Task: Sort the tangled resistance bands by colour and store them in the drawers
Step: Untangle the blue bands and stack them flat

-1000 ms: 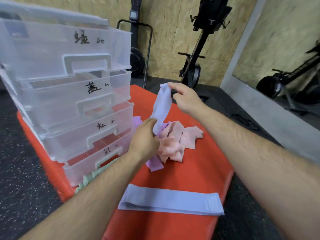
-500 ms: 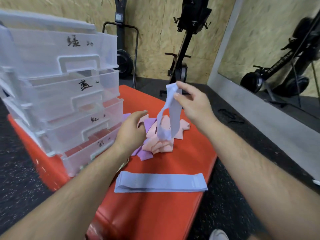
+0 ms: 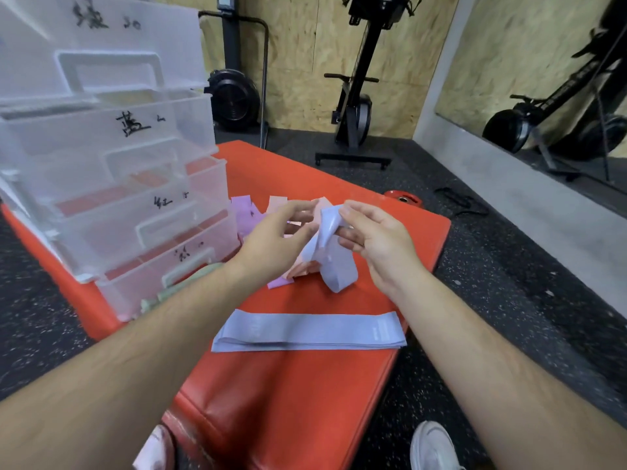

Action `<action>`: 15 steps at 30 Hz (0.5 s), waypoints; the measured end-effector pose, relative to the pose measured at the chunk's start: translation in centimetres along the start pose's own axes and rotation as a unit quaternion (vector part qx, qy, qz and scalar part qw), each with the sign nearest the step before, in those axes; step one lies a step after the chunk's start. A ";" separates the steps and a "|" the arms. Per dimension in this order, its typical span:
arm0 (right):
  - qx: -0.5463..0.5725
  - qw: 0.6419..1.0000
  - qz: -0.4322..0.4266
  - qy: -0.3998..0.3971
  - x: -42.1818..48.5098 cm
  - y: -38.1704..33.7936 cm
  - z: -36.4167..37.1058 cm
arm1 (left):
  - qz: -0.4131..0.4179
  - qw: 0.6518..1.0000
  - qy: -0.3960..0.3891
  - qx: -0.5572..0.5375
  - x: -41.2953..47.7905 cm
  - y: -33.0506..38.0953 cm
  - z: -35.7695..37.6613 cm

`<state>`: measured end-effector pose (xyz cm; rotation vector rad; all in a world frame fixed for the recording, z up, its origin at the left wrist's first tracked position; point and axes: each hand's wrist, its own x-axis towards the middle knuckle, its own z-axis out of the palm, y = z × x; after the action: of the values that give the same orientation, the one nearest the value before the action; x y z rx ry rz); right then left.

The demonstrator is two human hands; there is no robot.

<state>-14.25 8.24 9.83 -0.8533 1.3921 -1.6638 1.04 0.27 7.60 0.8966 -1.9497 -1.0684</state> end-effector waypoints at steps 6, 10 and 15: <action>0.009 1.000 0.010 -0.007 0.5 -0.1 -0.2 | -0.011 0.997 0.003 -0.077 0.9 0.2 0.6; 0.020 1.000 -0.013 -0.015 0.5 -0.2 -0.4 | -0.008 0.995 -0.023 -0.100 0.6 0.4 0.9; -0.124 0.989 -0.073 -0.017 0.3 0.2 -0.8 | 0.040 0.999 0.017 0.016 0.3 0.5 1.0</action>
<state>-15.07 8.33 9.55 -1.1433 1.5660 -1.5944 -0.01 0.60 7.69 0.8419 -1.9625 -0.9713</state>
